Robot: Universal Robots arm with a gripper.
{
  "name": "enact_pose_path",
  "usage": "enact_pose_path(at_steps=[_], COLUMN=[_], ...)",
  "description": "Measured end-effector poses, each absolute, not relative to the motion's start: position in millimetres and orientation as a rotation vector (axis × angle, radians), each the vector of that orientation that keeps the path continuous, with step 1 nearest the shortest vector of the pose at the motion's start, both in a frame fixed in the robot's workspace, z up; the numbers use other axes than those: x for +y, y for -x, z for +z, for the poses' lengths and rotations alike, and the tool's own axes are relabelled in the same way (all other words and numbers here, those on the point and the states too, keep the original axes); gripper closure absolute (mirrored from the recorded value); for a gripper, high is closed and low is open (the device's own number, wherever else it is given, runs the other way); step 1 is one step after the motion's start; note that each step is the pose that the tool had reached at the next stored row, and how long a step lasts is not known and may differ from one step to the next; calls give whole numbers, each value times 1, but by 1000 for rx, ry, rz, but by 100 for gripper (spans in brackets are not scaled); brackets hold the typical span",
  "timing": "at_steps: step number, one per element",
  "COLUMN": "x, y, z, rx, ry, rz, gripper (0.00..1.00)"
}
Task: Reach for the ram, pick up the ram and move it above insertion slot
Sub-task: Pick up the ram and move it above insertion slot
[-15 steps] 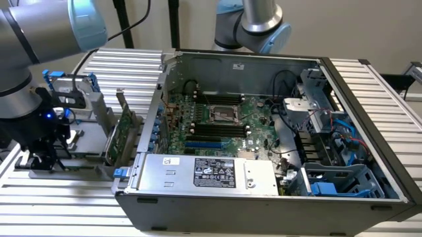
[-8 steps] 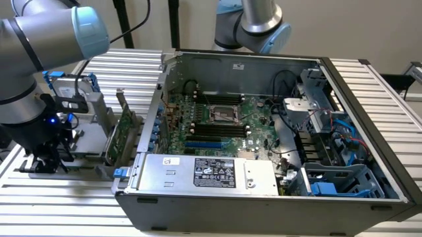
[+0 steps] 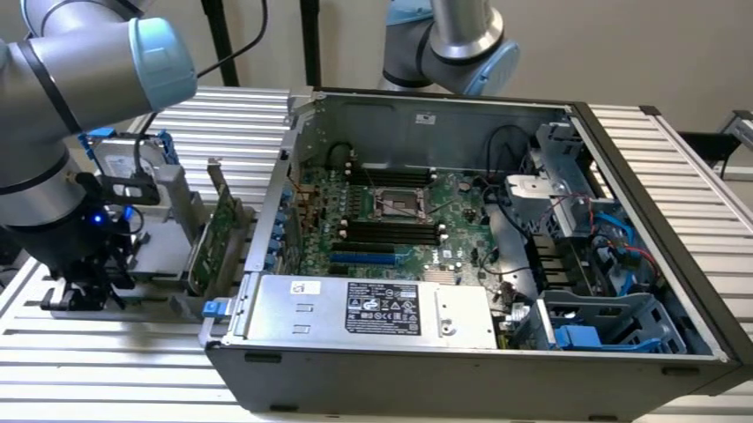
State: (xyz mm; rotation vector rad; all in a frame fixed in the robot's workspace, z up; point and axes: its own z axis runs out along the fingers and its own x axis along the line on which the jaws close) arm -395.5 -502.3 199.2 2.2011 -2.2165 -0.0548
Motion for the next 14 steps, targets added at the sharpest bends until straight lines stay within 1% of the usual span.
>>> enact_pose_path(at_steps=[9, 14], x=[-503, -508], y=[395, 396], z=[197, 196], rx=[-2166, -2167], ry=[-2257, -2268], rz=[-62, -77], gripper=[64, 64])
